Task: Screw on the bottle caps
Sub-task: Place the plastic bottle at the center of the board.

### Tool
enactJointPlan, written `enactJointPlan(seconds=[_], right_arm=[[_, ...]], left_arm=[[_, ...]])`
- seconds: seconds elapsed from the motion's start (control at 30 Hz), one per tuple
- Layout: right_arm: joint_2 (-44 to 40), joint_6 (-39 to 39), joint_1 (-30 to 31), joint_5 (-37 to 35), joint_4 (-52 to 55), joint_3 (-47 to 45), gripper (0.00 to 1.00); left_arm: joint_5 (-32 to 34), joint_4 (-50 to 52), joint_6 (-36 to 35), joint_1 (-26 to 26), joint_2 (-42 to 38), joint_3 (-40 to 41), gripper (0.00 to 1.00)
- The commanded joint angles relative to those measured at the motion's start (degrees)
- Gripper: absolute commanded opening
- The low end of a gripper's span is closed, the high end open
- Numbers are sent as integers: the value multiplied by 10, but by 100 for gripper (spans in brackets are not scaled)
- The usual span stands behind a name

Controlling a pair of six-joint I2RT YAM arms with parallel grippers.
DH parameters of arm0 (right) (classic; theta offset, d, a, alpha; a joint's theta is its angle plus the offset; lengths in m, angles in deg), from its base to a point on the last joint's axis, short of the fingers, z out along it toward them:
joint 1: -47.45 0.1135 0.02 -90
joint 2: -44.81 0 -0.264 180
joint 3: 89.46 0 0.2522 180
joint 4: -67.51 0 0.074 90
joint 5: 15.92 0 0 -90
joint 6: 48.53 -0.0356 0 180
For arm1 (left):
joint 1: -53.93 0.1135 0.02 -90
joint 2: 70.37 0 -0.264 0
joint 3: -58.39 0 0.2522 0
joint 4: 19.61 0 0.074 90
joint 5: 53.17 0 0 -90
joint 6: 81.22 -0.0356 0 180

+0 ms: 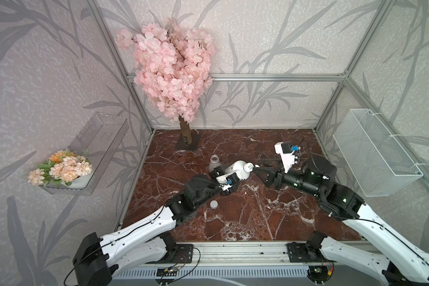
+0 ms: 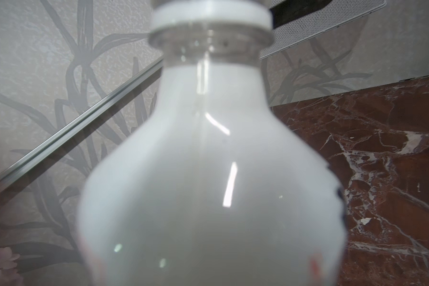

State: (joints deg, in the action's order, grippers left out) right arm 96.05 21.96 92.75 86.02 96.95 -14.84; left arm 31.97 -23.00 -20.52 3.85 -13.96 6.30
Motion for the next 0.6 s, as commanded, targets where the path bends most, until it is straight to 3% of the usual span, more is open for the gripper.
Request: enactJointPlan(seconds=[0.0, 0.57], right_arm=[[9, 56, 18, -15, -47, 7, 70], [38, 78, 59, -47, -56, 4, 63]], left_arm=[[-59, -9, 55, 2, 7, -21, 57], [-64, -26, 81, 3, 15, -24, 59]])
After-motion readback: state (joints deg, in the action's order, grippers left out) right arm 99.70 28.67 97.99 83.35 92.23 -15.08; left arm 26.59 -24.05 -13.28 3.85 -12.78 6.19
